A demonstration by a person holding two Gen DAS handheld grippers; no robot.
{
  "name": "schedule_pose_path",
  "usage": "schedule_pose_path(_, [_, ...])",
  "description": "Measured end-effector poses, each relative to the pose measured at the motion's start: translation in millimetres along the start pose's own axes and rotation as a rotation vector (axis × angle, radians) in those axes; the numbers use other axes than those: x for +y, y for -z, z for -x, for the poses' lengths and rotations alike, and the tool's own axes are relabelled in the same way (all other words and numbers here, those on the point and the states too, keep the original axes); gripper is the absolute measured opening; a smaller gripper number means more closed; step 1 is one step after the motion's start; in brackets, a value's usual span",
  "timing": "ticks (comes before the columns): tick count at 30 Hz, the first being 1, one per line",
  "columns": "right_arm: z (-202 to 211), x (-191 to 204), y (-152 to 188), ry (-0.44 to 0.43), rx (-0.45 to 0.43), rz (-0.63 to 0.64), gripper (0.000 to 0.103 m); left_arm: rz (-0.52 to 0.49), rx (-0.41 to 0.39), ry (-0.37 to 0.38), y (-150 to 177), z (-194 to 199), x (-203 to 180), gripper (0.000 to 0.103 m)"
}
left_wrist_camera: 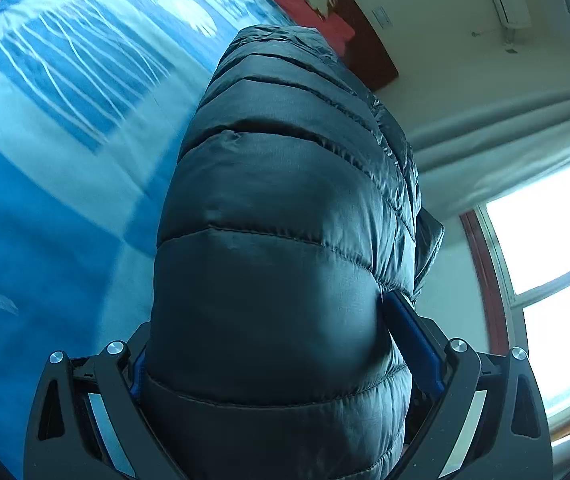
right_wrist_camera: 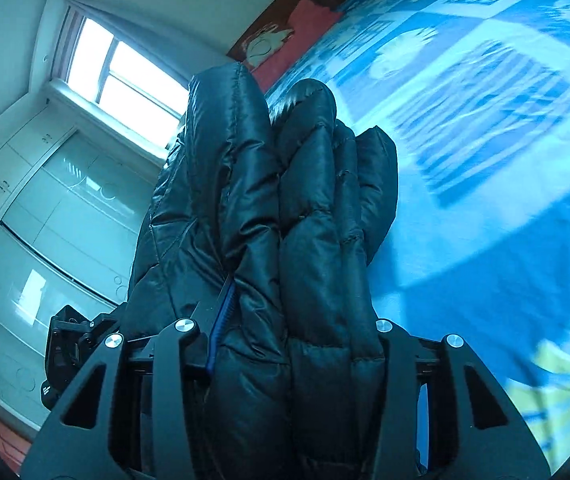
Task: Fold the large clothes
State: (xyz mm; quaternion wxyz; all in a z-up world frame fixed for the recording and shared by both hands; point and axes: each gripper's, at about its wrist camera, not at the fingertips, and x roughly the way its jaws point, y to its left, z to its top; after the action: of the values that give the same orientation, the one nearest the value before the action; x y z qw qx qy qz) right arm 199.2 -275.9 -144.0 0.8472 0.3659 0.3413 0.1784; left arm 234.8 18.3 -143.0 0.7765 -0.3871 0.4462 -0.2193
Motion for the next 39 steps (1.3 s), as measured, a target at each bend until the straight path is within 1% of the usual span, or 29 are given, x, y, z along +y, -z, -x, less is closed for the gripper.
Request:
schedule_pose_path(4, [-26.0, 0.8, -2.2, 0.005, 0.028, 0.007, 0.044, 0.022, -0.013, -0.023, -11.1, 1.1, 17.8, 0.095])
schedule_pose_path(6, [-31.9, -1.5, -3.0, 0.024, 0.034, 0.007, 0.044, 0.036, -0.007, -0.032, -11.6, -2.6, 25.6, 0.095])
schedule_pose_path(8, [-33.4, -9.6, -3.3, 0.021, 0.037, -0.014, 0.044, 0.053, 0.001, -0.048, -9.6, -8.4, 35.0, 0.095])
schedule_pose_path(14, [-41.9, -8.7, -1.4, 0.023, 0.037, -0.040, 0.046, 0.035, -0.005, -0.059, -4.5, -12.4, 36.6, 0.095])
schedule_pose_path(15, [-43.6, -7.7, -6.7, 0.027, 0.037, -0.040, 0.046, 0.037, -0.003, -0.057, -4.3, -12.8, 36.6, 0.095])
schedule_pose_path(16, [-43.5, -8.0, -7.0, 0.030, 0.038, -0.040, 0.048, 0.039, -0.002, -0.055, -3.7, -11.9, 38.0, 0.095])
schedule_pose_path(17, [-45.3, -8.3, -9.2, 0.034, 0.038, -0.042, 0.049, 0.040, 0.000, -0.054, -4.2, -4.6, 47.4, 0.095])
schedule_pose_path(19, [-42.4, -9.0, -7.1, 0.036, 0.039, -0.050, 0.052, 0.040, 0.004, -0.054, -4.5, -3.1, 46.8, 0.095])
schedule_pose_path(21, [-40.9, -8.9, -4.9, 0.040, 0.041, -0.064, 0.057, 0.041, 0.007, -0.058, -13.8, -1.7, 44.5, 0.095])
schedule_pose_path(25, [-39.1, -10.6, -7.4, 0.058, 0.053, -0.073, 0.069, 0.062, 0.029, -0.043, -20.1, 3.4, 48.4, 0.095])
schedule_pose_path(28, [-33.9, -6.9, -12.2, 0.099, 0.067, -0.048, 0.080, 0.112, 0.040, -0.017, -24.0, 16.2, 55.4, 0.095])
schedule_pose_path(32, [-25.7, -2.3, -22.1, 0.099, 0.063, -0.021, 0.082, 0.161, 0.025, 0.024, -32.6, 35.6, 64.3, 0.095])
schedule_pose_path(36, [-32.6, 2.2, -41.2, 0.109, 0.072, -0.009, 0.084, 0.132, 0.014, 0.009, -46.4, 33.0, 67.0, 0.095])
schedule_pose_path(39, [-44.3, 7.8, -57.0, 0.120, 0.091, 0.024, 0.087, 0.094, 0.017, -0.014, -55.9, 21.3, 60.7, 0.095])
